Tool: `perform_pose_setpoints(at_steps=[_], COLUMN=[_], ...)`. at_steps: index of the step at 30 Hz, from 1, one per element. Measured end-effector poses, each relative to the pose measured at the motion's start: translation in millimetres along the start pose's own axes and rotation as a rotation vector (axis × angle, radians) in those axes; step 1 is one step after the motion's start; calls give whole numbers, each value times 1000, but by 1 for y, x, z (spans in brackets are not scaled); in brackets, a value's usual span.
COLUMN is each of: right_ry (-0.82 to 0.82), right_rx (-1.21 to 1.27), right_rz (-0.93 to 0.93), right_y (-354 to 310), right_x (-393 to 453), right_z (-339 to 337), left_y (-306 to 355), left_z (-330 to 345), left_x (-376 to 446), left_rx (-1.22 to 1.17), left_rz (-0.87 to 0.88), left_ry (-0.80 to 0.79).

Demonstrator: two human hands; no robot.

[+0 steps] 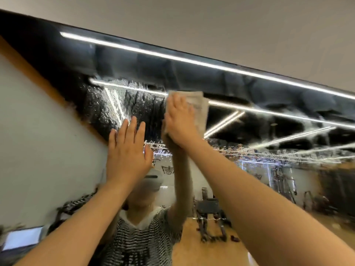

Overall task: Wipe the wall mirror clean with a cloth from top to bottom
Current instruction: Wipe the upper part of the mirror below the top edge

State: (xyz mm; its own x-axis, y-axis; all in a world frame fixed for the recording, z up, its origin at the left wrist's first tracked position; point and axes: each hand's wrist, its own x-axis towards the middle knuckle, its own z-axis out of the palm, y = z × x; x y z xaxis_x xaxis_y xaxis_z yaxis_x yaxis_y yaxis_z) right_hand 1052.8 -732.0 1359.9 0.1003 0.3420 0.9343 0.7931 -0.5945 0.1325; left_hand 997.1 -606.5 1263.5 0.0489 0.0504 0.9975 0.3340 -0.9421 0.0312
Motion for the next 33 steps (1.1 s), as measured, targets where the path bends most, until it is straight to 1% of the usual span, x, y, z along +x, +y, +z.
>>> perform_pose_setpoints(at_steps=[1, 3, 5, 7, 10, 13, 16, 18, 20, 25, 33], right_ry=[-2, 45, 72, 66, 88, 58, 34, 63, 95, 112, 163], right_rx=[25, 37, -26, -91, -144, -148, -148, -195, -195, -158, -115], right_rz=[-36, -79, -140, -182, -169, -178, -126, -37, 11, -93, -117], right_y=[-13, -14, 5, 31, 69, 90, 79, 62, 43, 26, 30], right_x=[1, 1, -1, -3, -7, -8, -7, -5, -3, 4, 5], right_z=[3, 5, 3, -1, -9, -17, -15, -7, 1, 12, 18], left_y=[0, -1, -1, -2, -4, -3, 0, 2, 3, 5, 2], left_z=[0, -1, -1, -1, -1, -1, -1, -1, -1, -2, 1], left_x=[0, 1, 1, 1, 0, 0, 0, -1, -1, 0, 1], left_rx=[-2, -6, -6, -10, -7, 2, 15, 15, 7, 2, 44], left_rz=[1, 3, 6, 11, 21, 16, 7, -5, 0, -12, -6], left_ry=[-1, -4, -6, -2, 2, 6, 4, 13, 31, 50, 41])
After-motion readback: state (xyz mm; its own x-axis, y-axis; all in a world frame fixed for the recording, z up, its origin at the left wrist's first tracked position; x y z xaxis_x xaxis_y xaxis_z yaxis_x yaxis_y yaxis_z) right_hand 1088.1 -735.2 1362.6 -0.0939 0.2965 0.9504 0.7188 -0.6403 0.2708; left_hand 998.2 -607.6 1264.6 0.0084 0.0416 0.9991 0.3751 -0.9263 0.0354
